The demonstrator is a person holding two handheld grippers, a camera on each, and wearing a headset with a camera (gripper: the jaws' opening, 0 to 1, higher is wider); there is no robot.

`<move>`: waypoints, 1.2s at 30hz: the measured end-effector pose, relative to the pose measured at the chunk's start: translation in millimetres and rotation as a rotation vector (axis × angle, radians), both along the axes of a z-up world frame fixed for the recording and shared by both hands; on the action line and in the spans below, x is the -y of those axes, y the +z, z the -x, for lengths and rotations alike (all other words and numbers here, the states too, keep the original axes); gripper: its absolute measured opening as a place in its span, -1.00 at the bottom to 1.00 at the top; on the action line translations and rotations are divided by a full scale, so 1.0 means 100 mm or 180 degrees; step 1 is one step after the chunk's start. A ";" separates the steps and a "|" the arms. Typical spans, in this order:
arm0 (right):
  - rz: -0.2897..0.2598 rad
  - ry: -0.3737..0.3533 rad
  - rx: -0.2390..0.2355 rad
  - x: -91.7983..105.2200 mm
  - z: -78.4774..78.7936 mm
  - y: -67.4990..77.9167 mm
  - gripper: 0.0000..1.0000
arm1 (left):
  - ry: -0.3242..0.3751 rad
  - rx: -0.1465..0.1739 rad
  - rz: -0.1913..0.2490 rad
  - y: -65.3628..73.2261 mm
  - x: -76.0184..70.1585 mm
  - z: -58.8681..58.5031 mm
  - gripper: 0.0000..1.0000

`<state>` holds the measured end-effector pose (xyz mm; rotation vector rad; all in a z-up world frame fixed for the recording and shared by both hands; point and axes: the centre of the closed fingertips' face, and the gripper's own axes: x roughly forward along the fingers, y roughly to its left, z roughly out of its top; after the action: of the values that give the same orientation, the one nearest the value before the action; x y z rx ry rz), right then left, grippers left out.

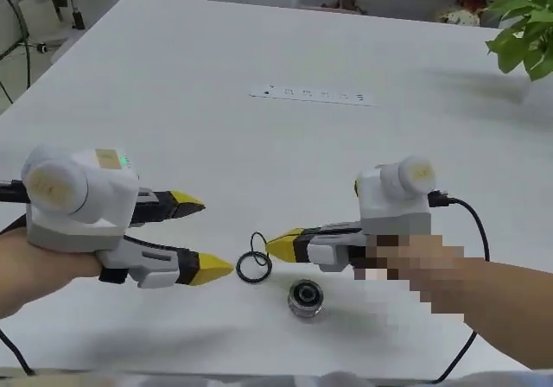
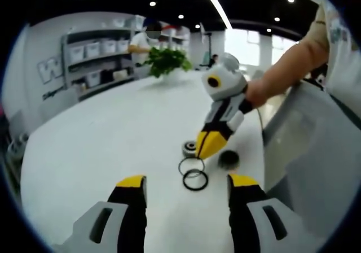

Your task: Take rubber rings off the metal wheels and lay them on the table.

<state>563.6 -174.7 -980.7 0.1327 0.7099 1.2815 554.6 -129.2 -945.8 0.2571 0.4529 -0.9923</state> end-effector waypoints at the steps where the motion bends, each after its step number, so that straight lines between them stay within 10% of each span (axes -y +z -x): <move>1: 0.0005 0.0010 -0.0012 0.00 0.00 -0.01 -1.00 | 0.0015 -0.0005 0.0003 0.00 -0.02 0.00 0.17; 22: 0.0031 0.0110 -0.0221 -0.06 0.11 -0.11 -1.00 | 0.0068 -0.0057 0.0014 -0.06 -0.09 0.03 0.16; 36: 0.0404 0.0139 0.0061 0.03 0.09 -0.25 -0.65 | 0.0067 -0.0113 -0.0006 -0.12 -0.08 0.04 0.14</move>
<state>554.3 -177.8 -1006.0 0.0016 0.7790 1.2738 551.0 -121.2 -957.5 0.2363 0.4879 -0.9770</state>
